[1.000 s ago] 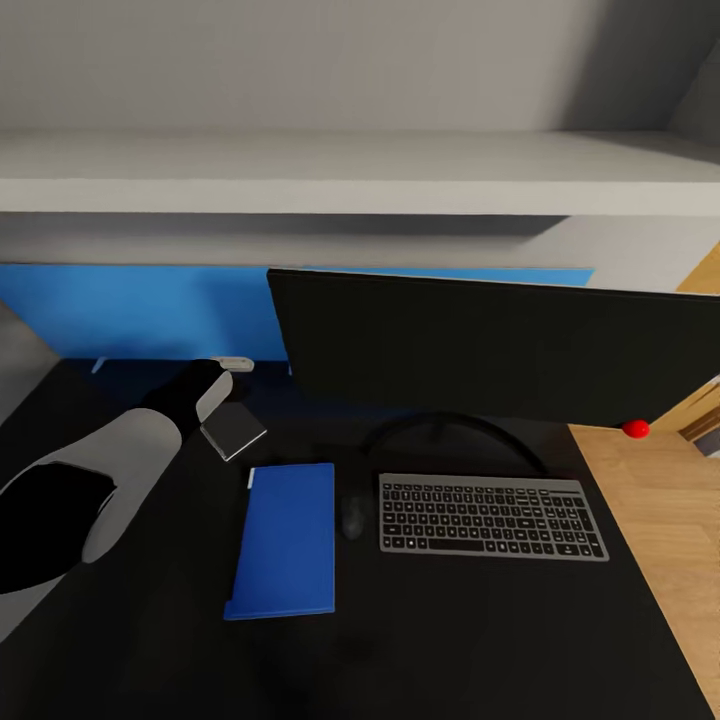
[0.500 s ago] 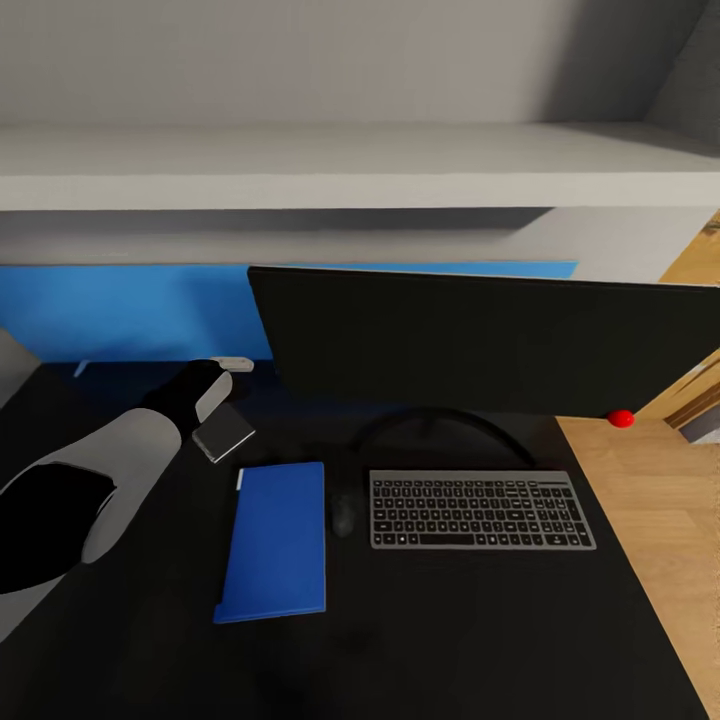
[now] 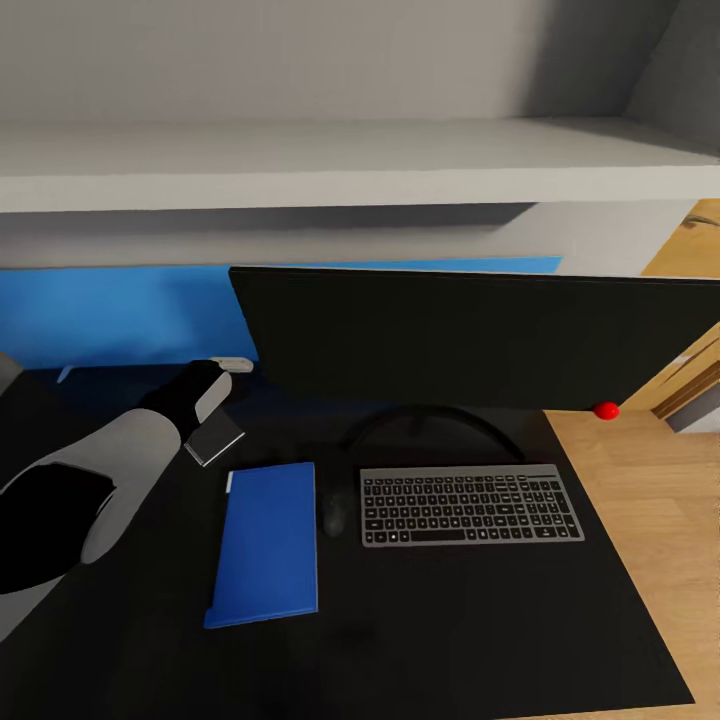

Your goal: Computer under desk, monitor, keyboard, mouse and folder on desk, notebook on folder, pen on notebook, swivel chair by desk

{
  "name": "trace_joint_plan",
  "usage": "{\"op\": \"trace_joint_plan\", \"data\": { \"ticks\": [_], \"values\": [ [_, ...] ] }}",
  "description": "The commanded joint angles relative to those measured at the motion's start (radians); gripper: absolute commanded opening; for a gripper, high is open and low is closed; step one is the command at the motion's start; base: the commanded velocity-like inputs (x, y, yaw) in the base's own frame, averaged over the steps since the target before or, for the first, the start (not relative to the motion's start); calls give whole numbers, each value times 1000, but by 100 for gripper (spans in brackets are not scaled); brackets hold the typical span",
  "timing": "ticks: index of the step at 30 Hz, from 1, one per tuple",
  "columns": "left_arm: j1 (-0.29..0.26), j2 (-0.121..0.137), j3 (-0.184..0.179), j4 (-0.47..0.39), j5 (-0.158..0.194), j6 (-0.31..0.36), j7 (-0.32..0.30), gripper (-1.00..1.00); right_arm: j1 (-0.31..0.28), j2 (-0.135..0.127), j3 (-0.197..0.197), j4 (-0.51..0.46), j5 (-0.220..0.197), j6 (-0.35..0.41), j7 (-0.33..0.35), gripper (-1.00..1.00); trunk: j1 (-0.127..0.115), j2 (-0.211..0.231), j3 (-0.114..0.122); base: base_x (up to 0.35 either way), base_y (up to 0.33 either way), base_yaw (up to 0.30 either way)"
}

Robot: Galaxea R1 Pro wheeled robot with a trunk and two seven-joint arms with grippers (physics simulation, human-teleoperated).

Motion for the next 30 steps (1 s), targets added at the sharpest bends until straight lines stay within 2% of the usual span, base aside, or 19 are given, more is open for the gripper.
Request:
{"op": "trace_joint_plan", "data": {
  "ticks": [1, 16, 30],
  "values": [
    [0, 1, -7, -2, 11, 5, 7, 100, 0, -1, 4, -2, -11, 2, -1, 100, 1, -2, -1, 0, 0, -7],
    [31, 42, -7, -2, 9, -36, 8, 100, 2, -4, 5, -6, -9, 13, -6, 100, 1, -2, -15, 0, 0, -1],
    [34, 48, -7, -2, 9, -39, 9, 100, 1, -4, 4, 4, -6, -4, -3, 100, 1, -2, -19, 0, 0, 0]
  ]
}}
